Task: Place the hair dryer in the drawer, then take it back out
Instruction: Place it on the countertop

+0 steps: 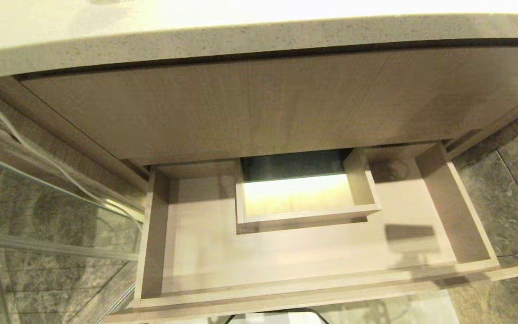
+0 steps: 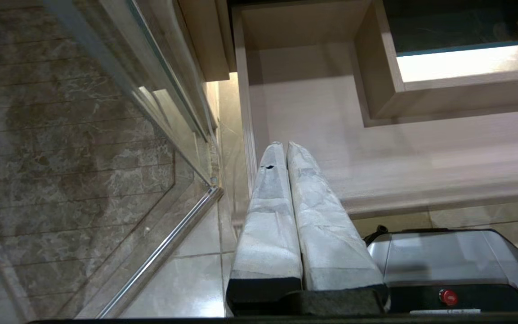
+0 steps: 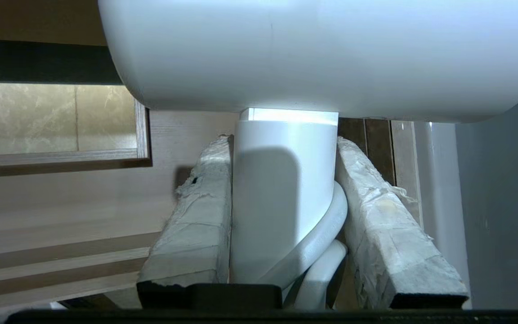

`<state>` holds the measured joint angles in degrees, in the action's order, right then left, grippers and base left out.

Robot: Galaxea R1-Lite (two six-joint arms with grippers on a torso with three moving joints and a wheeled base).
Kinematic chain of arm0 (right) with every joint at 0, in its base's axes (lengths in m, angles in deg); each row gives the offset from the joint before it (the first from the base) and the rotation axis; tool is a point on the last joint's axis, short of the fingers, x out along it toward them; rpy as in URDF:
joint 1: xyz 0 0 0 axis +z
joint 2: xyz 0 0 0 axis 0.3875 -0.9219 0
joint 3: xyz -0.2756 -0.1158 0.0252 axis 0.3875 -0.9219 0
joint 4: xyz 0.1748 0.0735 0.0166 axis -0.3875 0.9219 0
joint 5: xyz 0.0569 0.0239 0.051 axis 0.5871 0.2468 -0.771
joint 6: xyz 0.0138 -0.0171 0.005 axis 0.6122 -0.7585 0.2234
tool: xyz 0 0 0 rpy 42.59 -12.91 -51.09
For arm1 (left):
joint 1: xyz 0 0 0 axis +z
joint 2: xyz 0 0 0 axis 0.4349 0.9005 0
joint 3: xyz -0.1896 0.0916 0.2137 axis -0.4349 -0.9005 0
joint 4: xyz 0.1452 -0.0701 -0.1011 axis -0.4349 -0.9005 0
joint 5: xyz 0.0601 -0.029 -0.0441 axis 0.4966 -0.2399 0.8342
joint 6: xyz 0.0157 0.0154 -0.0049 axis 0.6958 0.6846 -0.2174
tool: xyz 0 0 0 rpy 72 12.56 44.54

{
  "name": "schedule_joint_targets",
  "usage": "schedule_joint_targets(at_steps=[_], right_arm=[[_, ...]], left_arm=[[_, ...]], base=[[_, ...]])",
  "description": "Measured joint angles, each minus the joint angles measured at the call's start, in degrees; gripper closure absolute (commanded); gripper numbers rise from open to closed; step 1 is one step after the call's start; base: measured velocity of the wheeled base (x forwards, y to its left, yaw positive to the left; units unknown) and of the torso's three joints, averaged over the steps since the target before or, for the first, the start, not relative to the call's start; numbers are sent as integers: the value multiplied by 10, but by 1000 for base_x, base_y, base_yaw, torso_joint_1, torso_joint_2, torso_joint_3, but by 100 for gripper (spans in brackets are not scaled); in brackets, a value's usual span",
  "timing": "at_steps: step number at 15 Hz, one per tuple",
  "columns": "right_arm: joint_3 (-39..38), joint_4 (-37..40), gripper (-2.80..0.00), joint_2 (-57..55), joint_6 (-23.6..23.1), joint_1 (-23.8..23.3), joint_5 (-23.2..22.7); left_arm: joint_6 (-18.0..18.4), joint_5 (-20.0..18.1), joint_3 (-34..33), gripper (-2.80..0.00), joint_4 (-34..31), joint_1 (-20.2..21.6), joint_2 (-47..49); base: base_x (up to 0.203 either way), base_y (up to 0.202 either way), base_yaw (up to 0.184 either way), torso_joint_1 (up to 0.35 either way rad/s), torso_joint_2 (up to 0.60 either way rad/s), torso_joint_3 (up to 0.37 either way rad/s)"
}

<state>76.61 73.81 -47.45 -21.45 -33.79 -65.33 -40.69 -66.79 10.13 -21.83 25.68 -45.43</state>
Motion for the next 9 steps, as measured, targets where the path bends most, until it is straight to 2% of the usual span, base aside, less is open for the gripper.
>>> schedule_joint_targets(at_steps=[4, 9], right_arm=[[17, -1, 0, -17, 0, 0, 1], [33, -43, 0, -48, 1, 0, 1]], left_arm=[[0, 0, 0, 0, -1, 0, 0], [0, 0, 0, 0, 0, 0, 0]], base=[[0, 0, 0, 332, -539, -243], [0, 0, 0, 311, -576, -263]])
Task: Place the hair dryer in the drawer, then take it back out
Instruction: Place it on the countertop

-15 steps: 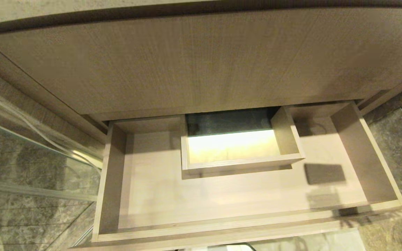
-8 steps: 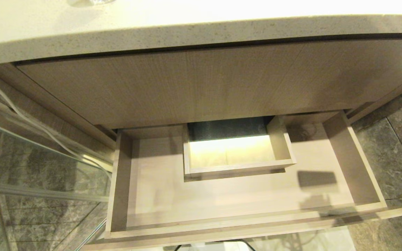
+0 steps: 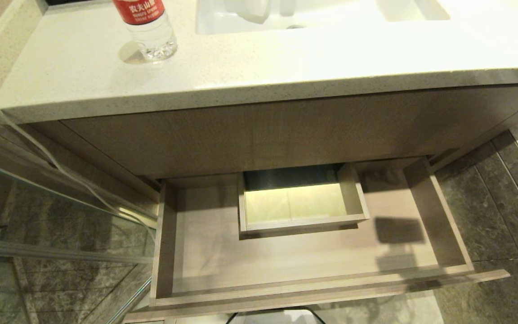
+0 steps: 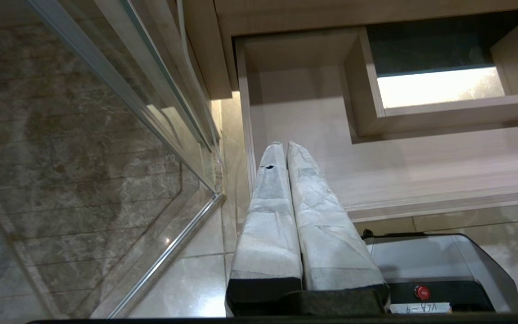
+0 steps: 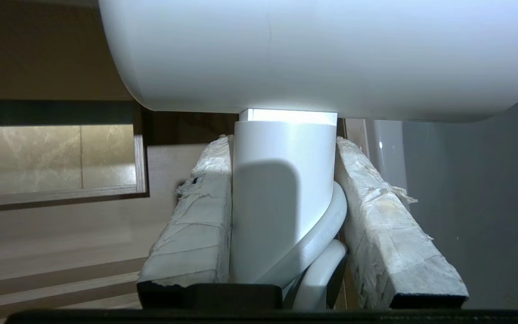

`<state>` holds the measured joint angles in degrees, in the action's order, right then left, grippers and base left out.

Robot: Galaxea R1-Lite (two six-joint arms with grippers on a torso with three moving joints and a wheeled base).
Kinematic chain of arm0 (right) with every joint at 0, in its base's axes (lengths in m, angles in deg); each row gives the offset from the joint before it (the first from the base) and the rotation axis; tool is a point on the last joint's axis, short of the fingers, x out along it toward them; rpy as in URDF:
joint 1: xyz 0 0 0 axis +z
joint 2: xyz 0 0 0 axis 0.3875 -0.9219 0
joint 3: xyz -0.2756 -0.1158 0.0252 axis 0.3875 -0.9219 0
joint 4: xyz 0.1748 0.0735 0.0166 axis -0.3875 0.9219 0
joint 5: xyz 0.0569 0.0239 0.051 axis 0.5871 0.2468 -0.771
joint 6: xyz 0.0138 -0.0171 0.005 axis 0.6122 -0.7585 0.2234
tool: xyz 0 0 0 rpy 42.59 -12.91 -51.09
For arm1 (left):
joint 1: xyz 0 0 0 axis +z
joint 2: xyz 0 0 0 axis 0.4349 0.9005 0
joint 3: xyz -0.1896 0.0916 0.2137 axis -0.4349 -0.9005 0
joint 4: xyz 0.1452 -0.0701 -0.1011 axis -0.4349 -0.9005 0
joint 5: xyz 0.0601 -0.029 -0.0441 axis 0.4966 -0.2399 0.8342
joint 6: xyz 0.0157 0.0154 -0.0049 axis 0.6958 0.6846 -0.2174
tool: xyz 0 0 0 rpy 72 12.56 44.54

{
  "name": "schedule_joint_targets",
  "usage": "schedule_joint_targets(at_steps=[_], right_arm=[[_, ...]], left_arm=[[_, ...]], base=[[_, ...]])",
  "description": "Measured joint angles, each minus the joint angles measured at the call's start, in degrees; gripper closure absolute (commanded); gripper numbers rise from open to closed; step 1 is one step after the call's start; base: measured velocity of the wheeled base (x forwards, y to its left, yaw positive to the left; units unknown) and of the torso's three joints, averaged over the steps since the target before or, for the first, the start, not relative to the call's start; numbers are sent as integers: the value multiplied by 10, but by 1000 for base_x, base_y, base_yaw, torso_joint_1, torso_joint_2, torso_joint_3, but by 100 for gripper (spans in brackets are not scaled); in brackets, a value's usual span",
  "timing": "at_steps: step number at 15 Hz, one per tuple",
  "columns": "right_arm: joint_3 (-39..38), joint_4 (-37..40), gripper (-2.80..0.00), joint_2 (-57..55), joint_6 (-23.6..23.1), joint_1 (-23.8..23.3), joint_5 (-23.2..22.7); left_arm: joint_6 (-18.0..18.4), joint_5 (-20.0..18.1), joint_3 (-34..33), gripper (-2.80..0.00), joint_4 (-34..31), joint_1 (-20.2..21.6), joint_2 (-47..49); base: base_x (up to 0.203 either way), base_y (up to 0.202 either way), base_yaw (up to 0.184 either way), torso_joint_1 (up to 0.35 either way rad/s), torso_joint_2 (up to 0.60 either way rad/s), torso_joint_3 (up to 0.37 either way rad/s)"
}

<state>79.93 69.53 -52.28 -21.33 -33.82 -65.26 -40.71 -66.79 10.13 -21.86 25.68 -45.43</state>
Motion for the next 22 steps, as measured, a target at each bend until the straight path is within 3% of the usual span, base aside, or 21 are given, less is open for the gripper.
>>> schedule_joint_targets(at_steps=[6, 10, 22], right_arm=[[58, 0, 0, -57, 5, -1, 5], [86, 9, 0, -89, 2, -1, 19], [144, 6, 0, -161, -2, 0, 23]], left_arm=[[0, 0, 0, 0, 0, 0, 0], [0, 0, 0, 0, 0, 0, 0], [0, 0, 0, 0, 0, 0, 0]], base=[[0, 0, 0, 263, -489, -232], [0, 0, 0, 54, -73, -19], [0, 0, 0, 243, -17, 216]])
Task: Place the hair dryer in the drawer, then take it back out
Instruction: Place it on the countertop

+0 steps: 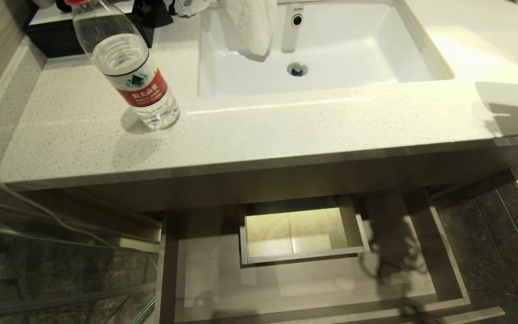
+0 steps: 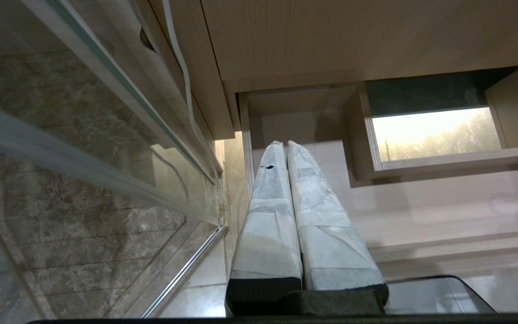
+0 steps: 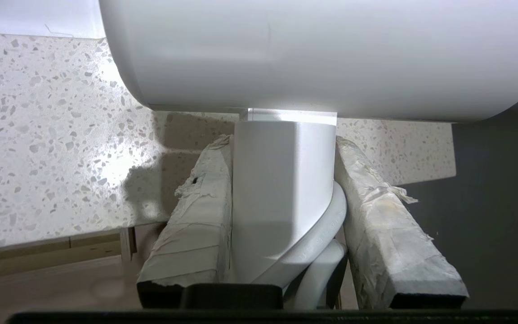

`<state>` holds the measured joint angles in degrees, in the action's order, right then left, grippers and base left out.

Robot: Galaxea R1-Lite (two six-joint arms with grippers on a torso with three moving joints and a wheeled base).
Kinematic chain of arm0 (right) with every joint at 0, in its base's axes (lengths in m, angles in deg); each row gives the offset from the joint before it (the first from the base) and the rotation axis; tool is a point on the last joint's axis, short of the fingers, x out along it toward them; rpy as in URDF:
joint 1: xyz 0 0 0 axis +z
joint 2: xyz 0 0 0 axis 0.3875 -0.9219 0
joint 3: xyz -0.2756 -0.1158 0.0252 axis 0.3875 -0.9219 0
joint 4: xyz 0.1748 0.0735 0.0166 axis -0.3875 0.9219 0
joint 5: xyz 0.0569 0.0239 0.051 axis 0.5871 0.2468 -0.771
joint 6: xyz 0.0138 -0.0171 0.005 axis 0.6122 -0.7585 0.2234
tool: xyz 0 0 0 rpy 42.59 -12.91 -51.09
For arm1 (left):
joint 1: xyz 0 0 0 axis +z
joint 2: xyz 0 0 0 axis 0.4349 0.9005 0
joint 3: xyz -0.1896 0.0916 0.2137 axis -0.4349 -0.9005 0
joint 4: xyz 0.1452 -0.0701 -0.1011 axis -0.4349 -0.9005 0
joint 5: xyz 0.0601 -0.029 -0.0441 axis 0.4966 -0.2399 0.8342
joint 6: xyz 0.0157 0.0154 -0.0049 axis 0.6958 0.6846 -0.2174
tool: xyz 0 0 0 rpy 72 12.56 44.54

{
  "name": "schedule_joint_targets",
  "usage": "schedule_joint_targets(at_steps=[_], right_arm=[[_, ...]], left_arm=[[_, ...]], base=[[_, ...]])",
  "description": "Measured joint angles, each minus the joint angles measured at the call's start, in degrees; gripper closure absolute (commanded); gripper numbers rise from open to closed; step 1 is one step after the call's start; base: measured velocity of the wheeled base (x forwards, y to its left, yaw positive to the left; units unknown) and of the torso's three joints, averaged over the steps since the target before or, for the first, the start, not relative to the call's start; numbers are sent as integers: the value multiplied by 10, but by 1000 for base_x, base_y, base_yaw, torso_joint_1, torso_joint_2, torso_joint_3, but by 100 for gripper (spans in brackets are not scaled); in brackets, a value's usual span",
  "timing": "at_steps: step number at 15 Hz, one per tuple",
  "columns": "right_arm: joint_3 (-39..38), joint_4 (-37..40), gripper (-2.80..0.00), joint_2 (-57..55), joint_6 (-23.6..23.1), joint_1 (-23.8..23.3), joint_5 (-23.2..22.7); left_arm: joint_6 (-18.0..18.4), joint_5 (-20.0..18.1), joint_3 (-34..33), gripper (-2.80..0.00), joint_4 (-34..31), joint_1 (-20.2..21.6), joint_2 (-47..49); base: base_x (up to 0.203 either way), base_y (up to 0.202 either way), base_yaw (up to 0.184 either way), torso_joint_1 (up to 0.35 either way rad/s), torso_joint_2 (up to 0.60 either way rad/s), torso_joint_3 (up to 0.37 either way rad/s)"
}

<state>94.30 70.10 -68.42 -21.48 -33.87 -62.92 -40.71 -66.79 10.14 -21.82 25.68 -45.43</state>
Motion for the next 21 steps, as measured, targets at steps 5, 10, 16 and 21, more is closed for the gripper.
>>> schedule_joint_targets(at_steps=[5, 10, 16, 21], right_arm=[[108, 17, 0, -98, -10, 1, -3], [224, 27, 0, -225, -17, 7, -25], [298, 22, -280, -318, -18, 11, -61], [287, 31, -280, -293, -17, 11, -111]], left_arm=[[0, 0, 0, 0, 0, 0, 0], [0, 0, 0, 0, 0, 0, 0], [0, 0, 0, 0, 0, 0, 0], [0, 0, 0, 0, 0, 0, 0]], base=[[0, 0, 0, 22, -8, 20], [0, 0, 0, 0, 0, 0], [0, 0, 0, 0, 0, 0], [0, 0, 0, 0, 0, 0]])
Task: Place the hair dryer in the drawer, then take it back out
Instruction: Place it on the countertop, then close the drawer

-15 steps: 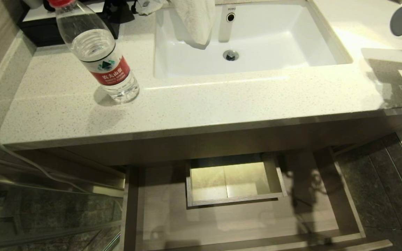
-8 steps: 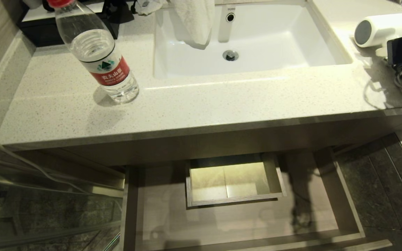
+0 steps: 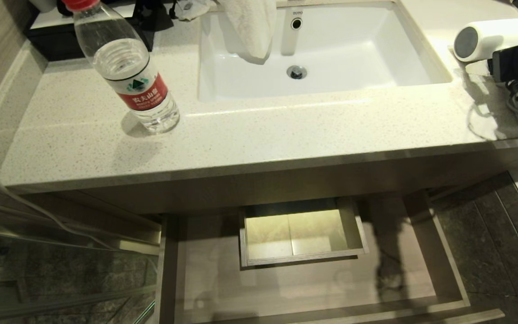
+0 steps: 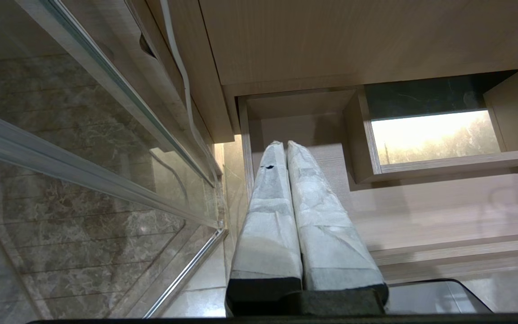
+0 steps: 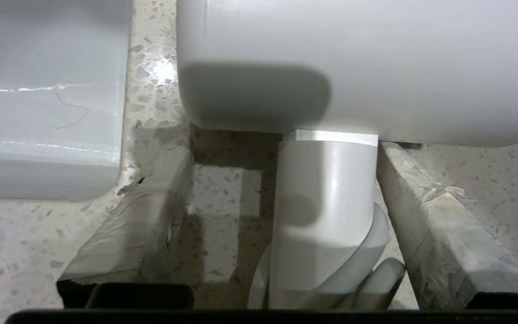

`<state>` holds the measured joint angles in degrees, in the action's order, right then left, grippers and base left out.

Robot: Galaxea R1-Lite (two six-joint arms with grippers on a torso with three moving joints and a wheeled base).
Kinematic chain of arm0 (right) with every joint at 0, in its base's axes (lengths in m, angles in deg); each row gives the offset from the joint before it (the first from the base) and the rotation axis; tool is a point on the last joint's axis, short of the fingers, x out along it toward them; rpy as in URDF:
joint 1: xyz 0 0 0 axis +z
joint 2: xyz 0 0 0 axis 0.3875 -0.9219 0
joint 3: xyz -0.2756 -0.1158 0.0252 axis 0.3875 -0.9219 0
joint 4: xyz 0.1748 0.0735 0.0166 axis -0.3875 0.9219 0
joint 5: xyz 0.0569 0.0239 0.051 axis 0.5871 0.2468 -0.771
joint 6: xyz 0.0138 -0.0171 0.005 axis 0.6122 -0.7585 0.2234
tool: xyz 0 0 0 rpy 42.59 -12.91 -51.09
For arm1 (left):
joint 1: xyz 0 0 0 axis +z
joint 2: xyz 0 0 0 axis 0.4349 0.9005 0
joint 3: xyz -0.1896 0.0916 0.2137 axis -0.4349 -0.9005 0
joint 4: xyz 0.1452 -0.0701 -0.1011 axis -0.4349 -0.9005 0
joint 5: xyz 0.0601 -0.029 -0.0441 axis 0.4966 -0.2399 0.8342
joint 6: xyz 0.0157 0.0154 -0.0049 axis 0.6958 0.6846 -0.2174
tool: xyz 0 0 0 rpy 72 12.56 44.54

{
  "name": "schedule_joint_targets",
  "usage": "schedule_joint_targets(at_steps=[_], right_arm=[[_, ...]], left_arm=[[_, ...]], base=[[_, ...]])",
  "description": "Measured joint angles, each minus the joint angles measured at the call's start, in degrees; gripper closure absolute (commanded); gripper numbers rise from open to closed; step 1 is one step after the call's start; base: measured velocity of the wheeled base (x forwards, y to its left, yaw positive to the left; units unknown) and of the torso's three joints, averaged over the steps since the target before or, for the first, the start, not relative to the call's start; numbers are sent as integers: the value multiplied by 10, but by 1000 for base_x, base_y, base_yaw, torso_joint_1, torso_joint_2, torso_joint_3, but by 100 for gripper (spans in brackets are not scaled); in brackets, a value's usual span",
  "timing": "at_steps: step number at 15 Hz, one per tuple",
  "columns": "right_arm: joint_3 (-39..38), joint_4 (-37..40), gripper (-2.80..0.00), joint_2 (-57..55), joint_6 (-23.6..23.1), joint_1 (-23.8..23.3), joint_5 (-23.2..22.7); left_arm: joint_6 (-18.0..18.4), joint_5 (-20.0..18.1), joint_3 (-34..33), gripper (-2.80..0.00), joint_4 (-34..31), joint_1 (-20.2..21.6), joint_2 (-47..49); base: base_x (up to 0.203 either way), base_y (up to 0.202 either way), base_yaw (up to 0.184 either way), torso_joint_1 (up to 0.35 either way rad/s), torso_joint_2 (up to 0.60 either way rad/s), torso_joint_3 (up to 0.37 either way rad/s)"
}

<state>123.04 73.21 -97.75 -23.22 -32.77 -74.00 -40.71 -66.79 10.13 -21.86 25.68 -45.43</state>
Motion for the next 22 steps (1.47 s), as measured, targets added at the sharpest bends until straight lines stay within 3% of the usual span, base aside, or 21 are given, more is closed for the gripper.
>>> schedule_joint_targets(at_steps=[6, 7, 8, 17, 22], right_arm=[[-72, -15, -280, 118, -20, -2, -22], [-76, -17, -224, 135, -28, -2, -22], [-79, -16, 0, 152, -30, -2, -21], [-228, 93, 0, 323, -27, -5, 6], [-243, 96, 0, 338, -27, -7, 69]], left_arm=[[0, 0, 0, 0, 0, 0, 0], [0, 0, 0, 0, 0, 0, 0], [0, 0, 0, 0, 0, 0, 0], [0, 0, 0, 0, 0, 0, 0], [0, 0, 0, 0, 0, 0, 0]], base=[[0, 0, 0, 0, 0, 0], [0, 0, 0, 0, 0, 0], [0, 0, 0, 0, 0, 0], [0, 0, 0, 0, 0, 0], [0, 0, 0, -116, 34, -91]])
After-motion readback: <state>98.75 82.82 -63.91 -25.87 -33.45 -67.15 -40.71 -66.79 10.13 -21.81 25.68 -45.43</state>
